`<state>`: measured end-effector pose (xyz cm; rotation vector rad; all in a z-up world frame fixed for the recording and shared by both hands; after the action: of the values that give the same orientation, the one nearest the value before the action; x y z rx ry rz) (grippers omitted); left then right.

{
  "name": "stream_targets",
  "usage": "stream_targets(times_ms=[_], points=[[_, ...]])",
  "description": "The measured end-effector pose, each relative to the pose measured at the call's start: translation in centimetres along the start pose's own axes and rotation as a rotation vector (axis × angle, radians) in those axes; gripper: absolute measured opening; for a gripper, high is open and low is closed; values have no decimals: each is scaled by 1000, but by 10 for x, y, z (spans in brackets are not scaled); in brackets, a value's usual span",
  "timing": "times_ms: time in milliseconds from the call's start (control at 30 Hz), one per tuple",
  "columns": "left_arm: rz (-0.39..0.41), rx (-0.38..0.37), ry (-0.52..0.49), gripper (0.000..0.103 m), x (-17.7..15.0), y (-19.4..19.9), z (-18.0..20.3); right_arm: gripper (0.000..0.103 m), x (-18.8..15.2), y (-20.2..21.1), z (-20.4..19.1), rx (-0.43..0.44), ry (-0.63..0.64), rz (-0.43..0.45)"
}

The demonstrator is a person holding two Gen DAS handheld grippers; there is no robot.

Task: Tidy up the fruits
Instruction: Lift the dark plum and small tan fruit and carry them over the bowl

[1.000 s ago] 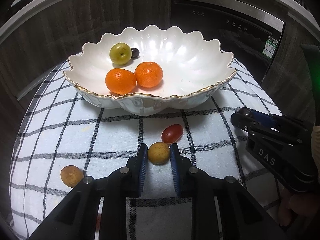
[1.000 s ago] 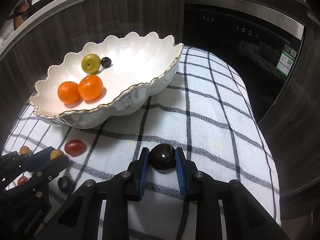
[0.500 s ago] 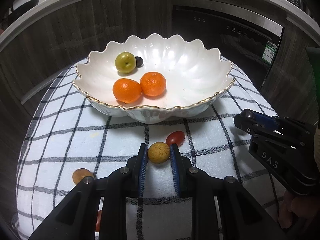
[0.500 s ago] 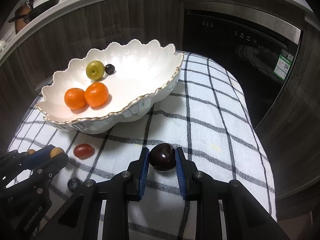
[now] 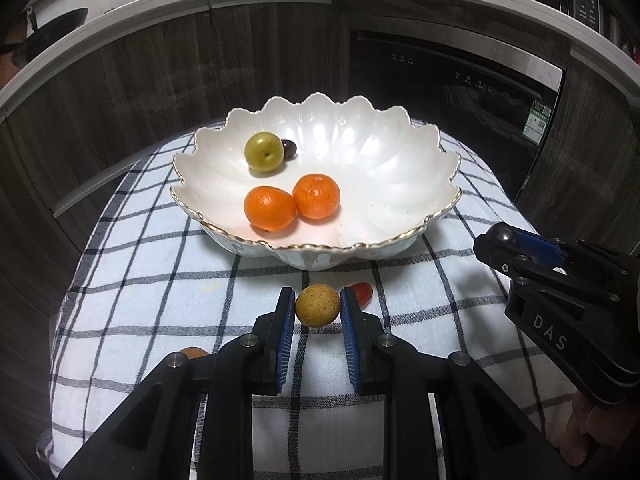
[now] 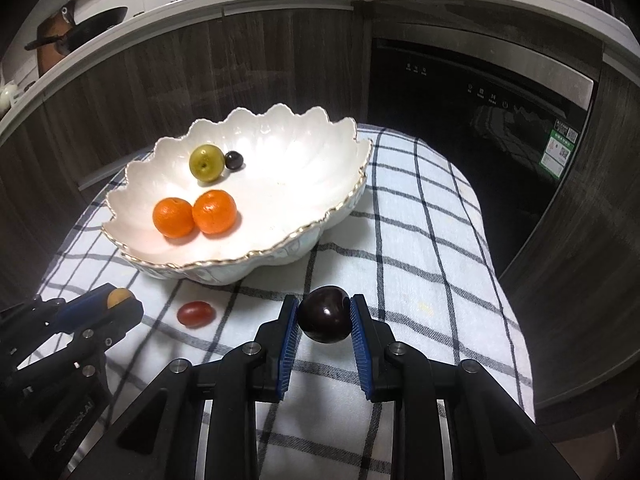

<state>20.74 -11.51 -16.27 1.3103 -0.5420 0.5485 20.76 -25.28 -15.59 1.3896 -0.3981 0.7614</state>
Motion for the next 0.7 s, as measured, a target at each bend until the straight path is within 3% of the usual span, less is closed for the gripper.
stream_targets(times_ms=[700], points=[[61, 8, 5, 24, 31, 27, -4, 27, 38, 31, -2, -13, 9, 80]])
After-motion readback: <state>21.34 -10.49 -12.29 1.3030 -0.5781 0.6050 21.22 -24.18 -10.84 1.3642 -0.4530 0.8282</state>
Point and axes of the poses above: each gripper's, at about its wrist camera, not at the fingertips, and y roughly against the way its jaws point, z to its right, x to its top, the point moved 7 cm from there along -y, roughly the way its jaws point, and after that the axes turned 15 degrees about y, right-handed, at the moved point
